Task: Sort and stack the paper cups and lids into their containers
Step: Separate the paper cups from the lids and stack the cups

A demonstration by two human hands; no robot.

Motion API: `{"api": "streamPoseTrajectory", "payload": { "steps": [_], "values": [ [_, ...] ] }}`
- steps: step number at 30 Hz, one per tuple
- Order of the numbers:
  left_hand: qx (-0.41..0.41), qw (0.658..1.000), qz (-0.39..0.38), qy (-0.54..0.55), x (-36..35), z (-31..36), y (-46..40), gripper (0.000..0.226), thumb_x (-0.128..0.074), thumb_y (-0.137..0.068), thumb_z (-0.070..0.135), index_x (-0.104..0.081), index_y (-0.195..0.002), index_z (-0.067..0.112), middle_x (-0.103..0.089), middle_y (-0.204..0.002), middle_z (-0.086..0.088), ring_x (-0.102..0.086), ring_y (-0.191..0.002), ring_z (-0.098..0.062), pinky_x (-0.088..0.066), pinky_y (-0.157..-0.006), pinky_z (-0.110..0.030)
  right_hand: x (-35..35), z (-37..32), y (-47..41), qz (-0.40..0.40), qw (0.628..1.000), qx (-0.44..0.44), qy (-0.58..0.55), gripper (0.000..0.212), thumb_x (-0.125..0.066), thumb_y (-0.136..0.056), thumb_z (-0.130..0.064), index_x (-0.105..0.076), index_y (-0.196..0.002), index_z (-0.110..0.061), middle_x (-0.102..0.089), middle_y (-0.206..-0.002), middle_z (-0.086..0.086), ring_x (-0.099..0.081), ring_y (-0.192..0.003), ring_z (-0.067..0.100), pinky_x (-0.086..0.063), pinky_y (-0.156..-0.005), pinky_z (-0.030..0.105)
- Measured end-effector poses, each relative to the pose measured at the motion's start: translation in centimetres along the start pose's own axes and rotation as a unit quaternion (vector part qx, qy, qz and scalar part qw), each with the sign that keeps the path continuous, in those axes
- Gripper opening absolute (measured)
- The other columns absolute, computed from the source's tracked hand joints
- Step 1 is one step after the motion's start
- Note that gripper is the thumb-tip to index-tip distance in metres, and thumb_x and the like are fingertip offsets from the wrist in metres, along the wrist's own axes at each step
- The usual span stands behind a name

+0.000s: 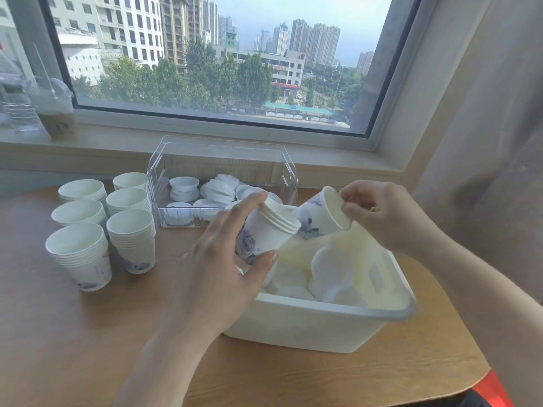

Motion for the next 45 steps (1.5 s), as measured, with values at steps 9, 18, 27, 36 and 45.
{"api": "streamPoseTrajectory", "payload": {
  "steps": [9, 18, 27, 36, 45],
  "values": [
    [-0.011, 1.000, -0.003, -0.011, 0.0, 0.5, 0.0, 0.086, -0.080, -0.086, 0.045, -0.025, -0.143, 0.077, -0.040, -0.131, 0.054, -0.052, -0.115, 0.007, -0.059, -0.090, -0.049, 1.3, -2.8, 0.3, 0.019, 0.980, 0.012, -0.196, 0.018, -0.059, -0.098, -0.006, -0.075, -0.097, -0.016, -0.063, -0.058, -0.014, -0.054, -0.050, 0.000, -0.040, -0.055, 0.006],
    [-0.029, 0.999, 0.022, 0.009, 0.3, 0.4, 0.0, 0.078, -0.070, -0.085, 0.049, -0.030, -0.149, 0.068, -0.050, -0.141, 0.036, -0.057, -0.119, 0.004, -0.059, -0.091, -0.046, -0.6, -5.9, 0.2, -0.022, 0.981, 0.058, -0.181, 0.023, -0.060, -0.102, -0.015, -0.078, -0.101, -0.029, -0.069, -0.065, -0.011, -0.058, -0.058, 0.000, -0.041, -0.061, 0.010],
    [-0.047, 0.996, 0.069, 0.035, 1.5, 0.6, -0.1, 0.080, -0.072, -0.090, 0.044, -0.030, -0.157, 0.055, -0.055, -0.144, 0.026, -0.062, -0.122, -0.003, -0.060, -0.091, -0.040, -2.1, -8.2, -0.2, -0.046, 0.977, 0.082, -0.192, 0.029, -0.060, -0.104, -0.018, -0.081, -0.106, -0.038, -0.067, -0.064, -0.016, -0.060, -0.061, 0.000, -0.041, -0.061, 0.007],
    [-0.032, 0.992, 0.114, 0.041, 4.2, -0.7, 0.1, 0.085, -0.073, -0.090, 0.045, -0.027, -0.161, 0.055, -0.054, -0.138, 0.030, -0.062, -0.116, -0.002, -0.060, -0.089, -0.036, -3.7, -12.4, -0.6, -0.072, 0.975, 0.122, -0.171, 0.025, -0.053, -0.107, -0.046, -0.075, -0.119, -0.044, -0.067, -0.072, -0.025, -0.058, -0.069, -0.002, -0.043, -0.068, 0.011],
    [-0.001, 0.983, 0.183, -0.002, 8.6, -4.1, 0.8, 0.075, -0.073, -0.095, 0.035, -0.034, -0.157, 0.049, -0.049, -0.133, 0.036, -0.056, -0.120, 0.004, -0.050, -0.088, -0.024, -8.0, -19.0, -1.9, -0.122, 0.964, 0.167, -0.169, 0.074, -0.074, -0.079, -0.067, -0.063, -0.141, -0.029, -0.073, -0.121, -0.016, -0.068, -0.113, 0.002, -0.058, -0.096, 0.037]
  ]
}}
Point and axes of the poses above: each hand's wrist, its own y-axis away from the middle knuckle, its own x-axis out of the back of the hand, z = x × y, the point moved 8 cm from there along -y, towards the middle knuckle
